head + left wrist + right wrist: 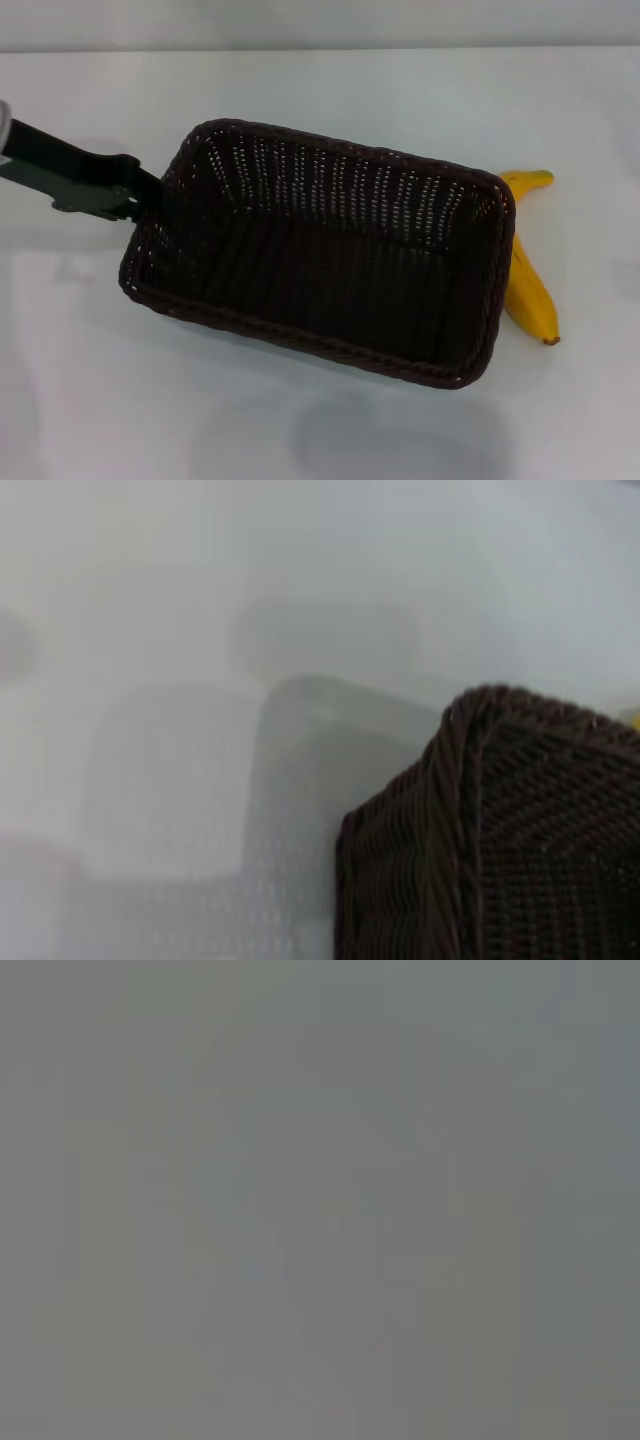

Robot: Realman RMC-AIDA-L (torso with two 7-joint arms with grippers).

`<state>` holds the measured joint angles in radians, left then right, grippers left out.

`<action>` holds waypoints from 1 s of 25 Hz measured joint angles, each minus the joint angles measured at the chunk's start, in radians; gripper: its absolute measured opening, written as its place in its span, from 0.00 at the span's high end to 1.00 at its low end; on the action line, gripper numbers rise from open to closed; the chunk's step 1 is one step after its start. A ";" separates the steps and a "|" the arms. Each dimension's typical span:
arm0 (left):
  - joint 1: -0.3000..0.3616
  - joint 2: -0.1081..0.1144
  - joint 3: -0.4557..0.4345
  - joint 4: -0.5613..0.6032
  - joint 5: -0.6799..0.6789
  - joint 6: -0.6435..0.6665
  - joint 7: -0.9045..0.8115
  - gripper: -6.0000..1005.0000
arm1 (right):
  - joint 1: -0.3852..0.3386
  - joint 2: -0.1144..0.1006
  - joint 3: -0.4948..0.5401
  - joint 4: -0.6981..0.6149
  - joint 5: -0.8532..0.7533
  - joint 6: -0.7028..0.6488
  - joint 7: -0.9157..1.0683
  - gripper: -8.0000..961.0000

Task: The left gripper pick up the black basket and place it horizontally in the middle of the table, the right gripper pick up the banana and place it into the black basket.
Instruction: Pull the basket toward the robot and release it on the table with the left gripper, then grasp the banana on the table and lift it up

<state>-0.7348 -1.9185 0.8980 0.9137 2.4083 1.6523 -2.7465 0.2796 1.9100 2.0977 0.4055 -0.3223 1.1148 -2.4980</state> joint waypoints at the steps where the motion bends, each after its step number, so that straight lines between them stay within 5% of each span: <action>1: 0.004 0.001 -0.008 0.000 0.000 0.000 0.003 0.73 | -0.007 -0.001 0.001 0.012 -0.008 -0.008 0.021 0.13; 8: 0.040 0.014 -0.034 0.006 -0.002 0.012 0.065 0.44 | -0.044 -0.021 0.002 0.080 -0.098 -0.036 0.145 0.13; 13: 0.053 0.020 -0.256 0.013 -0.003 -0.002 0.264 0.35 | -0.080 -0.070 0.003 0.227 -0.362 -0.110 0.408 0.13; 18: 0.082 0.015 -0.469 0.018 -0.061 -0.051 0.501 0.26 | -0.092 -0.128 0.053 0.501 -0.857 -0.167 0.893 0.13; 25: 0.181 0.013 -0.492 0.023 -0.318 -0.119 0.687 0.12 | 0.046 -0.128 0.197 0.879 -1.673 0.103 1.543 0.13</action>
<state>-0.5535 -1.9060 0.4063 0.9368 2.0905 1.5331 -2.0591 0.3261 1.7819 2.2947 1.2844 -1.9957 1.2175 -0.9548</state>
